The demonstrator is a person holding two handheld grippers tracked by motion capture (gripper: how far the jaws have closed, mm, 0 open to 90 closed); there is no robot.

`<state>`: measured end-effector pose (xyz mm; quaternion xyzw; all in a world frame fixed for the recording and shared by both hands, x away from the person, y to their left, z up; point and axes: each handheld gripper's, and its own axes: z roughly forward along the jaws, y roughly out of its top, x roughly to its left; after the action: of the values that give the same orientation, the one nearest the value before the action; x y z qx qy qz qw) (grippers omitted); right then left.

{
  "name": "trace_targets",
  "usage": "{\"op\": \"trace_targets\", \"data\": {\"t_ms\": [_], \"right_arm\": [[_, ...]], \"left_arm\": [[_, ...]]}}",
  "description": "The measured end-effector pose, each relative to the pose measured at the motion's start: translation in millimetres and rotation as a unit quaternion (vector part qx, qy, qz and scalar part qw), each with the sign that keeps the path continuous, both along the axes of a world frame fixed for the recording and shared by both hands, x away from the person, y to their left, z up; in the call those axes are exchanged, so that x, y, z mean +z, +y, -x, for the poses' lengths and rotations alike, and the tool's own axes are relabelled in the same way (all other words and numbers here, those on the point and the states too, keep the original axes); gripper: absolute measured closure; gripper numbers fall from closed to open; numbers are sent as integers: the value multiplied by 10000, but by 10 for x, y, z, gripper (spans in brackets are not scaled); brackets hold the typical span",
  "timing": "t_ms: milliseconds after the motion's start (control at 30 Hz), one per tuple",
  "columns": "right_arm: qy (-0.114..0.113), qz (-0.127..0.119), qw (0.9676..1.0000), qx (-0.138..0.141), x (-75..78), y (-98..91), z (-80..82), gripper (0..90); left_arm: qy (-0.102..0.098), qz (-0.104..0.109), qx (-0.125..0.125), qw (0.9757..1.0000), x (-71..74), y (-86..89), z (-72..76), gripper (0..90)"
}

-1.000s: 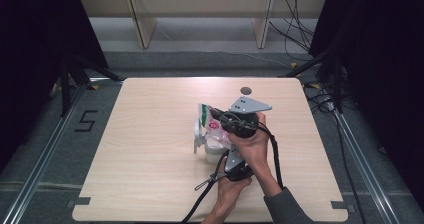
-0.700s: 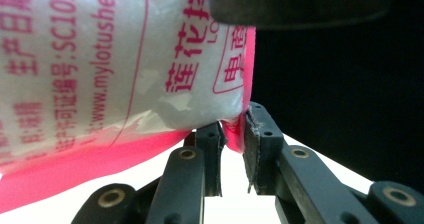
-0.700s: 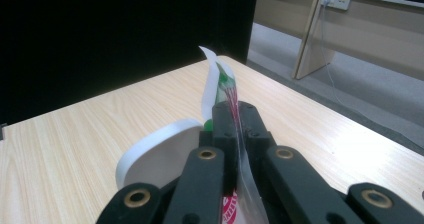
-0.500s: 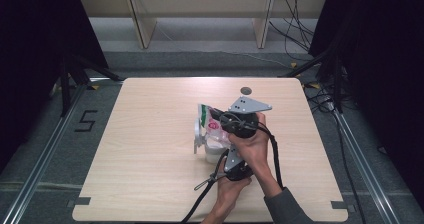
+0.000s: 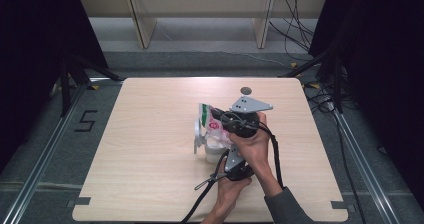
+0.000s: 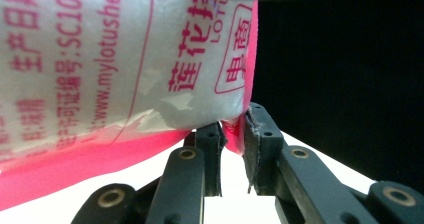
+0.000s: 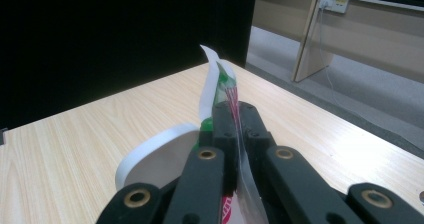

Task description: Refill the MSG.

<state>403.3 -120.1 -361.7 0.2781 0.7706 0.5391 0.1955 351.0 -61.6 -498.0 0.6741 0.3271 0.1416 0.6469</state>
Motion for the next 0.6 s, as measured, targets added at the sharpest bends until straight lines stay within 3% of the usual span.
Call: {"op": "trace_targets", "data": {"t_ms": [167,267,400,433,467,600], "right_arm": [[-77,42,10000,-21,7,-17,-4,892],[-10,3,10000,0,10,-13,4,891],[-125,9,9999,-4,17,-23,-3,892],[-39,-45,10000,19,22,-22,5,892],[-39,-45,10000,19,22,-22,5,892],[-75,-60,10000,-8,40,-42,9,892]], "left_arm": [[-11,-23,8,10000,-1,2,3,780],[-39,-41,-9,10000,-1,2,3,780],[-44,-42,-5,10000,-1,3,-1,780],[-85,-270,-70,9996,2,30,-3,780],[-49,87,-65,9999,-5,-5,2,780],[-22,61,-21,10000,-3,-4,9,780]]}}
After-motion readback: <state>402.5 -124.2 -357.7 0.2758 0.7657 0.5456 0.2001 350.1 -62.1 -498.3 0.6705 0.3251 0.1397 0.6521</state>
